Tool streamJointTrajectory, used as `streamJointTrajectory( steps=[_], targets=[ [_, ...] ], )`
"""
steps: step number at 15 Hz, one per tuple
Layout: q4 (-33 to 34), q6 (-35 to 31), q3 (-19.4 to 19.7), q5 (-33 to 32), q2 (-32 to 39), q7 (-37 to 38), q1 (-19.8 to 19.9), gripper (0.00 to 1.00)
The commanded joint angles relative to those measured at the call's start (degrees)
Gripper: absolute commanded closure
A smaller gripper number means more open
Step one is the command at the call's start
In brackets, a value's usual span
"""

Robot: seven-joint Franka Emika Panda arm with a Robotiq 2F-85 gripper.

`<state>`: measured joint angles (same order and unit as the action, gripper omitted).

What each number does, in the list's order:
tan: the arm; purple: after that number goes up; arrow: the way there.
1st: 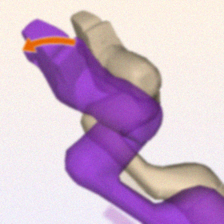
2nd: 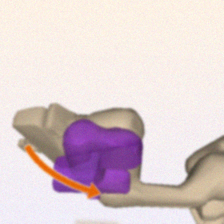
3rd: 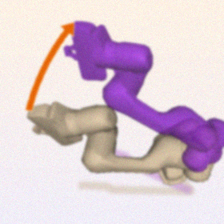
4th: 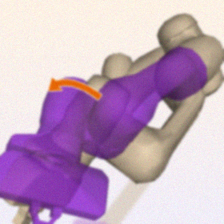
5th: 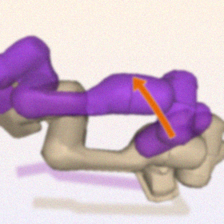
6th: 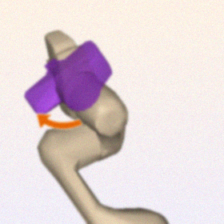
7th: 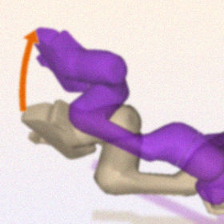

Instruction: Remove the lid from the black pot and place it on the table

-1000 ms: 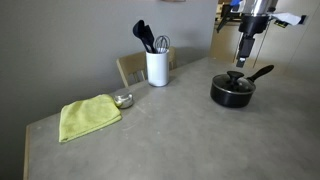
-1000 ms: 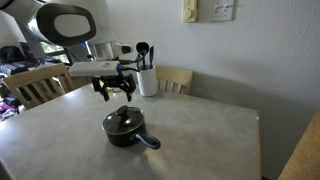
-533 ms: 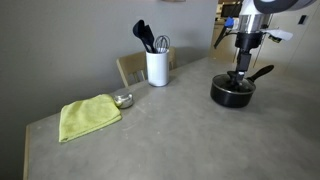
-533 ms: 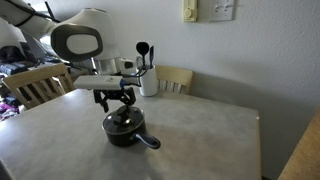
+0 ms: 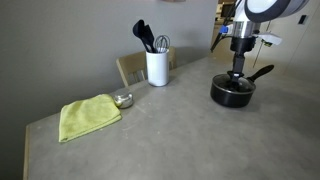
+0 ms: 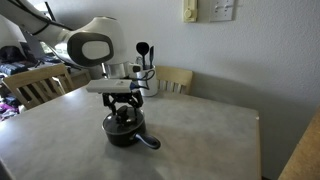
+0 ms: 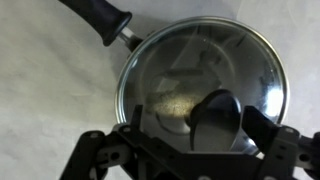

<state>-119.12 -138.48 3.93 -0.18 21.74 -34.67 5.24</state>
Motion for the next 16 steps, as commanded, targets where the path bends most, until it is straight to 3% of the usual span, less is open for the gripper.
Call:
streamJointTrajectory(
  steps=[1, 2, 4, 12, 13, 16],
  targets=[
    [3.2, 0.4, -2.1, -0.4, 2.0, 0.0, 2.0, 0.00],
    [3.7, 0.6, -2.4, -0.2, 2.2, -0.2, 2.2, 0.00],
    [4.2, 1.0, -3.0, 0.2, 2.6, -0.7, 2.7, 0.26],
    [4.6, 4.0, -4.3, 0.7, 1.6, 0.1, 3.6, 0.83],
    [4.7, 5.1, -4.1, 0.1, 1.0, 0.6, 3.3, 0.88],
    [5.1, 9.2, -3.7, -1.4, -0.4, 1.6, 2.6, 0.88]
  ],
)
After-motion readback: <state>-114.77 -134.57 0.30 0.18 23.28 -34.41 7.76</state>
